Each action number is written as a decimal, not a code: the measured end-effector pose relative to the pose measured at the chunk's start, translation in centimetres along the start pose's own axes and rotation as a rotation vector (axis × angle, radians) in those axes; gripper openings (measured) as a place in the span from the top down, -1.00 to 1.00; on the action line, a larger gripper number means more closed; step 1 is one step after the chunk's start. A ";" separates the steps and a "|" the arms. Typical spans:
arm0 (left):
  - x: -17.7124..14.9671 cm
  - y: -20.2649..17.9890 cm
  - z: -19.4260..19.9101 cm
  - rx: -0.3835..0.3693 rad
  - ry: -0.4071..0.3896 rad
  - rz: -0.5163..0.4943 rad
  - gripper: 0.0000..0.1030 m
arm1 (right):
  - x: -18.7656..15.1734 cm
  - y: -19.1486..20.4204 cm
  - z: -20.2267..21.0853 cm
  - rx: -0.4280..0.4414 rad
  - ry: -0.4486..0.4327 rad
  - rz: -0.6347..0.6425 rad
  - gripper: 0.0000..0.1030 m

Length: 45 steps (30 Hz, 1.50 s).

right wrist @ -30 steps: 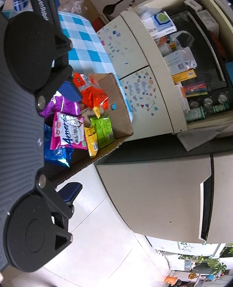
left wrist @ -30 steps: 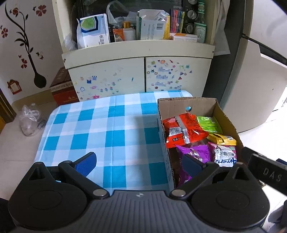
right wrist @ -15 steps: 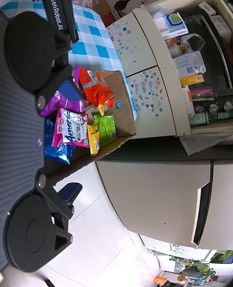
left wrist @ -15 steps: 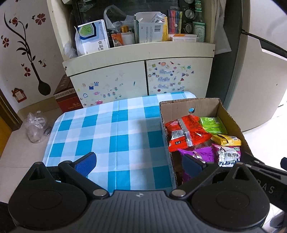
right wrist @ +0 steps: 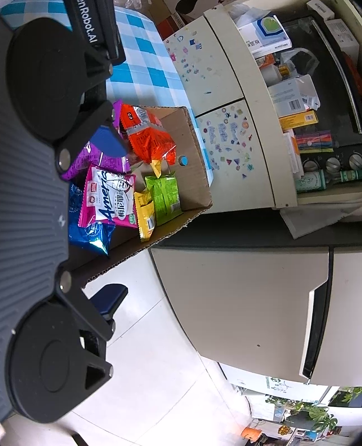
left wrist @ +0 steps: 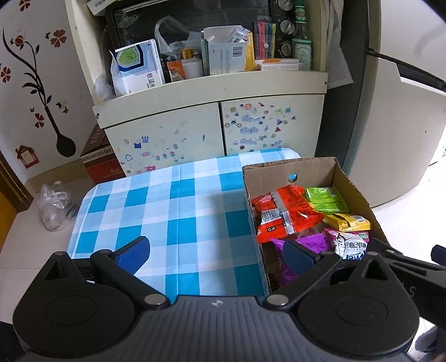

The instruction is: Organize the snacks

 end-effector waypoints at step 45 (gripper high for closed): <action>-0.7 1.7 -3.1 0.044 0.146 -0.031 -1.00 | -0.6 1.9 -2.3 -0.012 0.096 0.083 -0.89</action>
Point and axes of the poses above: each gripper's, at about its wrist camera, not at the fingertips, and z roughly against the way its jaws point, y to its left, x to its top, the point moved 2 cm from there along -z, roughly the way its jaws point, and after that the axes turned 10 degrees about x, right-handed, at the moved point
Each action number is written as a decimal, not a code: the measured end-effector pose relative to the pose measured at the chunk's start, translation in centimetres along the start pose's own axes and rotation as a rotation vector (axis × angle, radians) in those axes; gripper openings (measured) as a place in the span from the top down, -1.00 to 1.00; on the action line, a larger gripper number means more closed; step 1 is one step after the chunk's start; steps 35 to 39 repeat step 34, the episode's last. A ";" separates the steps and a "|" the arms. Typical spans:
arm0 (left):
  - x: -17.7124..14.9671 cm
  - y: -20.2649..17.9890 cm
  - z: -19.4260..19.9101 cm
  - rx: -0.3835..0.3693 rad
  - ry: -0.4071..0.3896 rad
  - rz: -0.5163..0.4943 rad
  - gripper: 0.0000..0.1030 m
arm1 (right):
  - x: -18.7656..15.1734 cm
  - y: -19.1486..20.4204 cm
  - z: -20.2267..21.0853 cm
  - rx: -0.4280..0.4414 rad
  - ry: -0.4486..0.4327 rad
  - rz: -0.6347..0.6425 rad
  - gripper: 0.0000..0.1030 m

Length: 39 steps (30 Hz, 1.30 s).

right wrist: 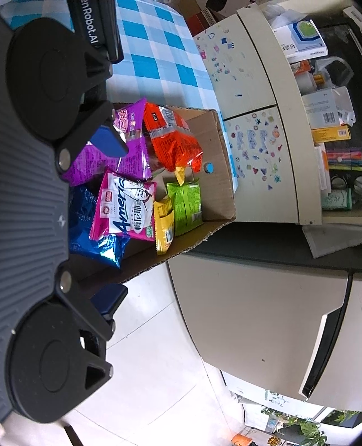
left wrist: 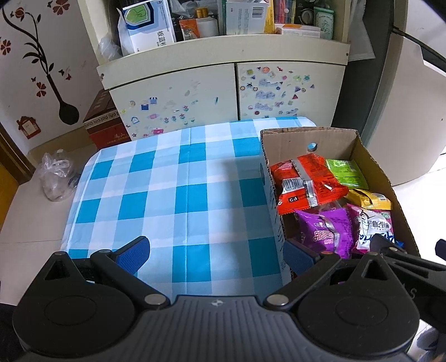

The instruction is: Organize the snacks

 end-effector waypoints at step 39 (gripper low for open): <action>-2.4 11.6 -1.9 0.026 0.033 0.096 -1.00 | -1.4 10.5 -1.8 0.205 0.039 0.206 -0.89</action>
Point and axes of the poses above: each gripper's, at about its wrist camera, not at the fingertips, and z roughly against the way its jaws point, y to its left, x to its top, the point moved 2 cm from there along -z, roughly the way its jaws point, and after that the axes turned 10 degrees about x, right-handed, at the moved point
